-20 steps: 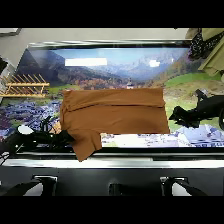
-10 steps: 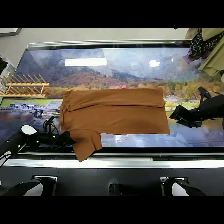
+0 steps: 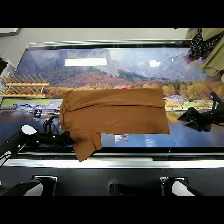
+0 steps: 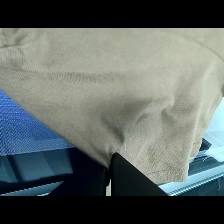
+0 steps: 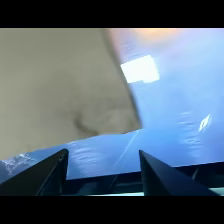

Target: Fold the clothes and pants, and hang the long-sleeved shirts on hangers.

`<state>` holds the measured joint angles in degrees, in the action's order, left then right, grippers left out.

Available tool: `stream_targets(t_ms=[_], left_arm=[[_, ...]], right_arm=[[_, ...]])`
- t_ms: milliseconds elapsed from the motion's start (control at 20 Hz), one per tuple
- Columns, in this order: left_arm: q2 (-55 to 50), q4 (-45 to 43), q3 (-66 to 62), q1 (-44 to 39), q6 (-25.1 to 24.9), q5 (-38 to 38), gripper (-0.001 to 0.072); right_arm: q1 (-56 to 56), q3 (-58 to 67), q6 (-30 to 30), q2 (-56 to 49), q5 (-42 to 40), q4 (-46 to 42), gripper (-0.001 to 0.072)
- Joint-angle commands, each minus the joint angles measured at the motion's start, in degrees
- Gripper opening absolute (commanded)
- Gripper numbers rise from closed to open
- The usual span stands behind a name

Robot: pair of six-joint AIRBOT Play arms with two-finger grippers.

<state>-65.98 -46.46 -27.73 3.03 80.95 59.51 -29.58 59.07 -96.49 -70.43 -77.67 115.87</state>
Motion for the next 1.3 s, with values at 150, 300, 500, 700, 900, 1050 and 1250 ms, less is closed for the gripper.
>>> stream_targets(t_ms=[150,300,500,700,900,1050,1250], left_arm=[[-0.04,-0.02,0.04,0.00,-0.02,-0.04,0.0017],[-0.07,-0.02,0.04,0.00,0.00,-0.20,0.0017],[-0.07,-0.02,0.04,0.00,0.00,-1.11,0.0017],[-0.22,-0.02,0.04,0.00,0.00,-1.40,0.0017],[-0.22,-0.02,0.04,0.00,0.02,-1.55,0.0017],[-0.22,-0.02,0.04,0.00,0.02,-1.55,0.0017],[-0.20,-0.04,-0.11,0.52,0.02,-1.44,0.0017]], right_arm=[[-3.37,-4.42,-3.04,-8.35,3.13,5.44,0.0521],[-3.32,-6.62,-3.98,-10.47,5.29,5.49,0.0521],[-3.30,-8.39,-4.94,-11.47,6.97,7.26,0.0519],[-3.28,-9.11,-4.98,-11.74,7.69,8.68,0.0518],[2.93,-9.79,-3.78,-11.78,10.88,6.82,0.0518],[6.71,-9.79,0.20,-12.39,13.35,6.05,0.0516],[7.04,-9.79,0.24,-13.11,10.97,6.23,0.0128]])
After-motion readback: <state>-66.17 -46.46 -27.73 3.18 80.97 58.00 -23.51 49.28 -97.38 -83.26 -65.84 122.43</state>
